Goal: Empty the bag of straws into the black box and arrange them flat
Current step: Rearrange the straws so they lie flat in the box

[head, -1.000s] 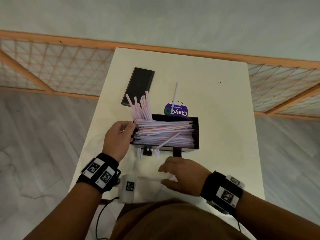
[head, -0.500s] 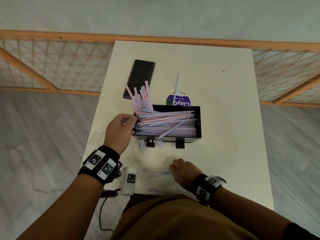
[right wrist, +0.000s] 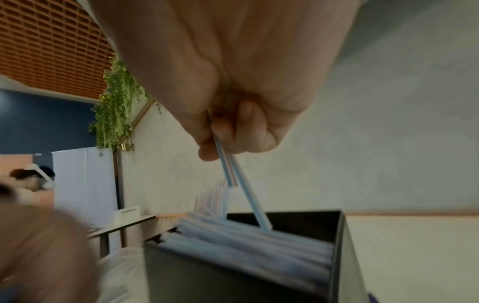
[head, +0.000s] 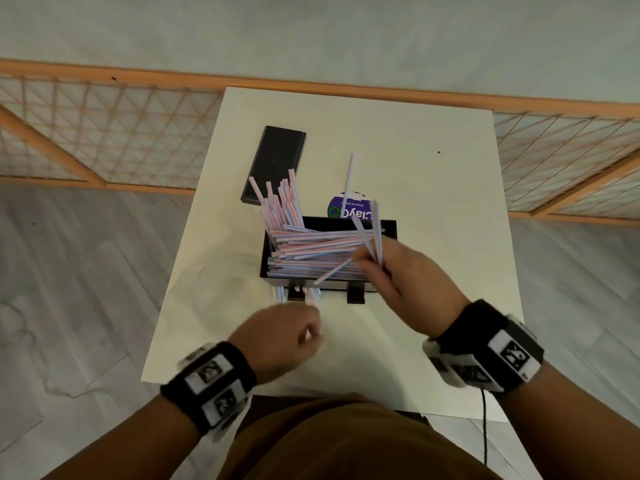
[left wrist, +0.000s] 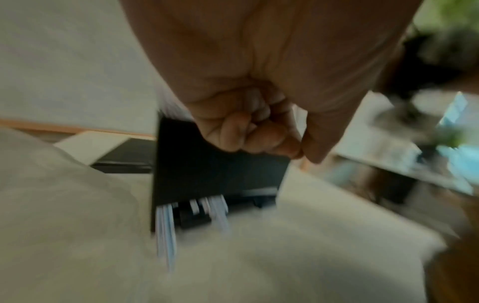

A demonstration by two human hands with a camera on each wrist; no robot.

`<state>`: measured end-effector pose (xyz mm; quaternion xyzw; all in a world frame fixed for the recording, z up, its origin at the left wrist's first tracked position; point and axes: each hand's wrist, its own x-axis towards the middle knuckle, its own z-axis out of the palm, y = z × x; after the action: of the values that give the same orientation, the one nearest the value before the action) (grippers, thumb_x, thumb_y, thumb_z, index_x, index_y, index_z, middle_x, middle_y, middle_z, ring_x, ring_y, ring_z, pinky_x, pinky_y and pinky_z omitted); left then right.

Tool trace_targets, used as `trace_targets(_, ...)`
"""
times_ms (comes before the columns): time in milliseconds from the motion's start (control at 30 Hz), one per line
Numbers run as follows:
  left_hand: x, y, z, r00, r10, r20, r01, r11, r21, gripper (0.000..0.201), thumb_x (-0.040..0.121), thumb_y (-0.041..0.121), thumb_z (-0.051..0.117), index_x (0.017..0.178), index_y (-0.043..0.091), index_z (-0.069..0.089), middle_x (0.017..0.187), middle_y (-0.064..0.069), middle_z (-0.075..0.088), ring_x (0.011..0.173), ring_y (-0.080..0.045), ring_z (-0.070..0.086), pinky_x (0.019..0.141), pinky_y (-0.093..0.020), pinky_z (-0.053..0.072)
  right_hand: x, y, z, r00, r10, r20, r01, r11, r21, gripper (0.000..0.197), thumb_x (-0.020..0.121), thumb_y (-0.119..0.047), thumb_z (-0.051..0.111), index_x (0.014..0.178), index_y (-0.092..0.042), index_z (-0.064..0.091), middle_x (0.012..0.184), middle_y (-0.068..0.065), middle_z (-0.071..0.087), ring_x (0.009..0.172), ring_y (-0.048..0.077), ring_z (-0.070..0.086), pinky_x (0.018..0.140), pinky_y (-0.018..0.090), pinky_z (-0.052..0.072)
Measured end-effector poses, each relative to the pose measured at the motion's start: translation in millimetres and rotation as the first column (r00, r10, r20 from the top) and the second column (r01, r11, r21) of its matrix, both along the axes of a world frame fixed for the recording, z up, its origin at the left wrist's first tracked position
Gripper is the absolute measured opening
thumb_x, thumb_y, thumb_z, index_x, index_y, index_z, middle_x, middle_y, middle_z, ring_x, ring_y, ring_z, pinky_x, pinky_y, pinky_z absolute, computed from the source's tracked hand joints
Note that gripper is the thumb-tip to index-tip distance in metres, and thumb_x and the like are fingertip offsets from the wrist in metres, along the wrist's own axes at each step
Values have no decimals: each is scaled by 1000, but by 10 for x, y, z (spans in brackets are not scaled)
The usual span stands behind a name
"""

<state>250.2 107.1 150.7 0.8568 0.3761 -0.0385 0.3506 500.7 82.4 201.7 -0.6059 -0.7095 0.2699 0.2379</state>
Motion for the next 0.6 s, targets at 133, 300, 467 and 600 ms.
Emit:
trace_targets(133,238,-301,-679,819,-464,-338,447,885,-132,23,104,31,47,113,15,60,113,-9,62,104,-33,62,82,-41,48,-56,386,46,981,22,193,-13,999,-50,22,108,-31,44,109,-14,58,99,2,62,86,25,57,70,38,44)
trace_targets(300,563,-674,-1185,677,-638,-368,633,759,-150,36,109,25,41,108,2,69,108,-19,71,97,-39,68,73,-42,49,-171,666,-184,811,187,555,-102,978,-181,15,103,-19,45,117,-17,49,106,6,61,89,33,64,65,36,41)
trace_targets(467,713,-711,-1320,690,-629,-358,619,769,-159,28,105,21,45,106,-1,63,102,-21,70,94,-38,67,77,-42,49,-224,738,-426,747,259,612,-92,953,-290,22,103,-25,48,123,-15,51,114,8,58,94,32,67,76,45,57)
trace_targets(600,700,-727,-1386,710,-617,-338,590,784,-192,25,104,13,46,108,-6,63,105,-25,69,99,-42,66,78,-42,47,-183,727,-424,786,227,575,-63,954,-292,30,102,-33,49,127,-17,52,121,5,54,100,31,65,81,44,56)
